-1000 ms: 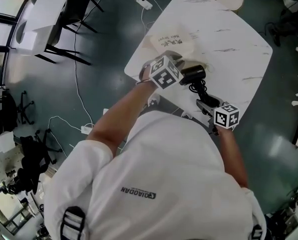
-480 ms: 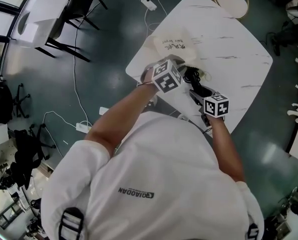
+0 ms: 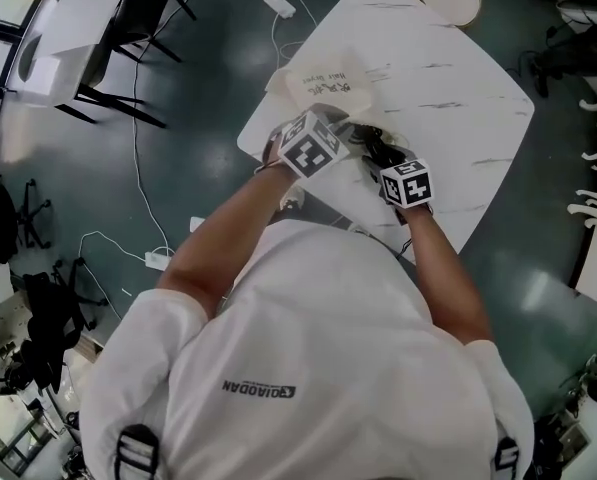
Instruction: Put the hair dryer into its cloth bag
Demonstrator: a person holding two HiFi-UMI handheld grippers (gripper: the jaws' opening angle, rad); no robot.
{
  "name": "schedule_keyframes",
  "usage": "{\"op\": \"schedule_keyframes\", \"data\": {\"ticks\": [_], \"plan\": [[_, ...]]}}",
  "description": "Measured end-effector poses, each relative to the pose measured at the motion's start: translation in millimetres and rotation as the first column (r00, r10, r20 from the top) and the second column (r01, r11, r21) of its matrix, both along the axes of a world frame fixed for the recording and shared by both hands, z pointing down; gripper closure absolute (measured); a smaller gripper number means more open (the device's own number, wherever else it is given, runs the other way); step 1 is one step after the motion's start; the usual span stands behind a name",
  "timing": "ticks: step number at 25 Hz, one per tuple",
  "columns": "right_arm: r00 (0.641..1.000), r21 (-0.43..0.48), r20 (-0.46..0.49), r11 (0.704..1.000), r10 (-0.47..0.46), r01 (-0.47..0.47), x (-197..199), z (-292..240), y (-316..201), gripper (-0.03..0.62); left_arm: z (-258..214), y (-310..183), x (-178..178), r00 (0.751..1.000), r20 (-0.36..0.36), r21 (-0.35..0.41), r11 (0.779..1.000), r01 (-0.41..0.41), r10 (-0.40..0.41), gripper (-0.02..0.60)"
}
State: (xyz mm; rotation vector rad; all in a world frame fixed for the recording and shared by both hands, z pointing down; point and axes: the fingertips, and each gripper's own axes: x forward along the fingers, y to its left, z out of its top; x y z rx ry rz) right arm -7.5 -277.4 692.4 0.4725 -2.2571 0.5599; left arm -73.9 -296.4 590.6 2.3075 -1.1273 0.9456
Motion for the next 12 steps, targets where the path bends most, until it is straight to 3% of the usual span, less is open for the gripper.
{"op": "schedule_keyframes", "data": {"ticks": [8, 12], "plan": [[0.999, 0.047, -0.032, 0.999, -0.016, 0.018, -4, 18, -8, 0.353, 6, 1, 0, 0.998, -0.06, -0.037, 0.999, 0.032, -0.034, 0.509], [0.989, 0.083, -0.136, 0.994, -0.058, 0.07, 1, 35, -9, 0.347, 7, 4, 0, 0.998, -0.052, -0.049, 0.998, 0.03, -0.032, 0.509]]}}
